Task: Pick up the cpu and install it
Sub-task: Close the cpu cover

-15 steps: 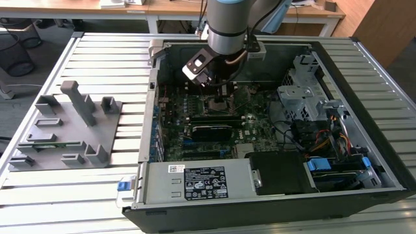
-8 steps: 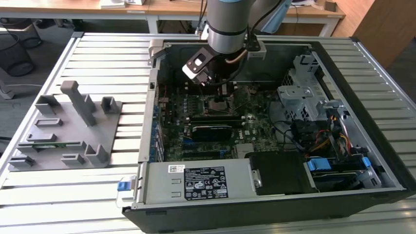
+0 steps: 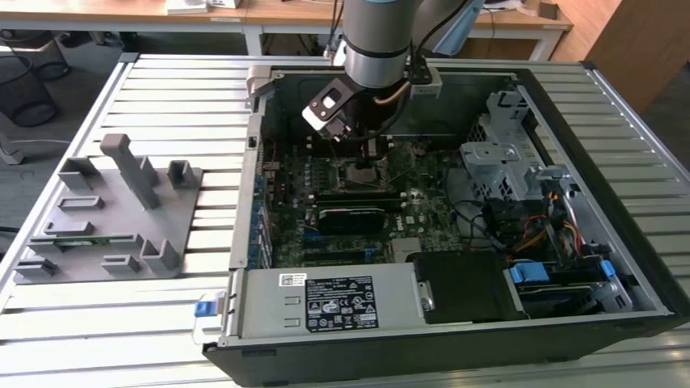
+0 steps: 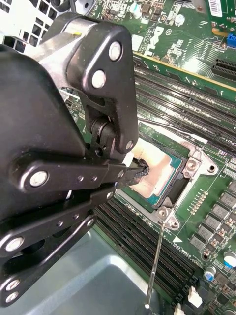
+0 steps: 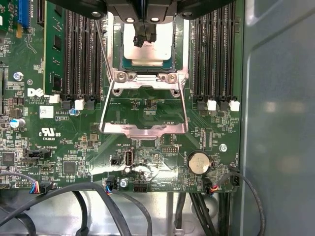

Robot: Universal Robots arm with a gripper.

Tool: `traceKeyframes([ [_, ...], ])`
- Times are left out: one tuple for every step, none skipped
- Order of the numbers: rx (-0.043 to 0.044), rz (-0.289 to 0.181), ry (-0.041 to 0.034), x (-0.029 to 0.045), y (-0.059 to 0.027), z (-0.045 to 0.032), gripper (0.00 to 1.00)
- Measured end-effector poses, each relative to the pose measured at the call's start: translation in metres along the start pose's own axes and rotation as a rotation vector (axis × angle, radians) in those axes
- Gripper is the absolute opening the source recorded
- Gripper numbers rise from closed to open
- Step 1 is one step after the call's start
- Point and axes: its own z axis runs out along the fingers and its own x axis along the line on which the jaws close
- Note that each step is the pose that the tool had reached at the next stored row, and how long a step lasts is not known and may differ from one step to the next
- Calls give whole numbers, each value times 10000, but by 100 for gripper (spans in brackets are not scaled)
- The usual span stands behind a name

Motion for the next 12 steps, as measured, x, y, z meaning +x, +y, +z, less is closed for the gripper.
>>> traceKeyframes([
  [1, 1, -8, 0, 0, -1, 11],
  [1, 1, -7, 0, 0, -1, 11],
  [1, 1, -8, 0, 0, -1, 11],
  [1, 2, -9, 0, 0, -1, 11],
  [2, 2, -9, 0, 0, -2, 11],
  [4, 3, -5, 0, -1, -6, 11],
  [1, 3, 2, 0, 0, -6, 11],
  [0, 3, 2, 0, 0, -9, 11],
  [2, 3, 1, 0, 0, -13, 11],
  [1, 2, 1, 0, 0, -18, 11],
  [1, 2, 1, 1, 0, -22, 11],
  [1, 2, 2, 1, 0, -26, 11],
])
